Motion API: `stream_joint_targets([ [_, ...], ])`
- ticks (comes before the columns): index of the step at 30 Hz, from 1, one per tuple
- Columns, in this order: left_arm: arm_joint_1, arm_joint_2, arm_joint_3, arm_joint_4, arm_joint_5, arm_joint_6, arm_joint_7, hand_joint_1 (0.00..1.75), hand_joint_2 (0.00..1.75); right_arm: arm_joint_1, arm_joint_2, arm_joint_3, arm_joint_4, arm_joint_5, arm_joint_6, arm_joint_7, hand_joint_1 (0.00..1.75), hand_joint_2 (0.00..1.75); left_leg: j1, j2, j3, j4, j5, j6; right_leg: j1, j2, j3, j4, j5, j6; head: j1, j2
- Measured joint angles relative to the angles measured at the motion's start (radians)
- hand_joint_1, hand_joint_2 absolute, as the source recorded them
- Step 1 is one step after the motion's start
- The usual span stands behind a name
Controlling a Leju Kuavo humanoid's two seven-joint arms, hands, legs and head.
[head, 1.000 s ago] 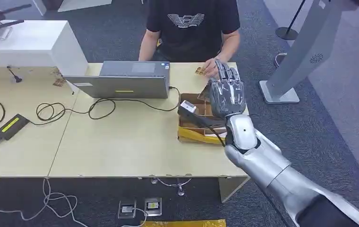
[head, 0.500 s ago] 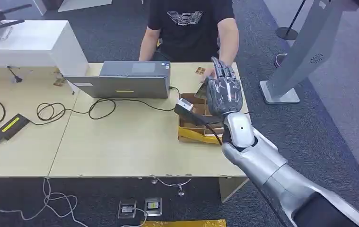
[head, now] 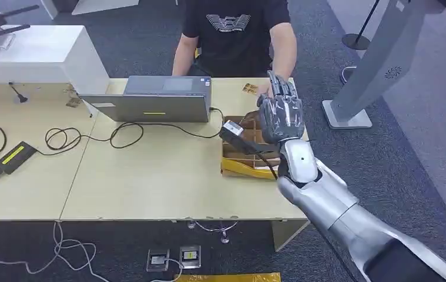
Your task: Pass the card to the sensor for recognition and then transmit it.
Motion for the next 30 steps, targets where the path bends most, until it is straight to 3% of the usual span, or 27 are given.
stream_joint_targets([
  [1, 0.0, 0.0, 0.0, 0.0, -0.001, 0.0, 0.0, 0.0, 0.0, 0.0, -0.001, 0.0, -0.001, 0.0, 0.003, 0.002, 1.75, 1.75, 0.0, 0.0, 0.0, 0.0, 0.0, 0.0, 0.0, 0.0, 0.0, 0.0, 0.0, 0.0, 0.0, 0.0],
  [2, 0.0, 0.0, 0.001, 0.0, -0.002, 0.0, 0.0, 0.0, 0.0, 0.0, -0.002, 0.0, -0.001, 0.002, 0.008, 0.006, 0.24, 1.75, 0.0, 0.0, 0.0, 0.0, 0.0, 0.0, 0.0, 0.0, 0.0, 0.0, 0.0, 0.0, 0.0, 0.0],
  [3, 0.0, 0.0, 0.001, 0.0, -0.005, 0.0, 0.0, 0.0, 0.0, 0.001, -0.003, 0.0, -0.003, 0.005, 0.011, 0.011, 0.0, 1.75, 0.0, 0.0, 0.0, 0.0, 0.0, 0.0, 0.0, 0.0, 0.0, 0.0, 0.0, 0.0, 0.0, 0.0],
  [19, 0.001, 0.0, 0.035, 0.0, -0.007, 0.0, -0.012, 0.0, 0.0, 0.019, -0.029, -0.015, -0.056, 0.08, 0.019, 0.053, 0.0, 1.75, 0.0, 0.0, 0.0, 0.0, 0.0, 0.0, 0.0, 0.001, 0.0, 0.0, 0.0, 0.0, 0.0, 0.0],
  [30, 0.007, -0.002, 0.068, 0.0, 0.0, 0.0, -0.026, 0.0, 0.0, 0.018, -0.118, -0.085, -0.103, 0.084, 0.115, 0.154, 0.0, 1.75, -0.001, 0.0, 0.0, 0.0, 0.0, 0.0, 0.0, 0.0, 0.0, 0.0, 0.0, 0.0, 0.0, 0.0],
])
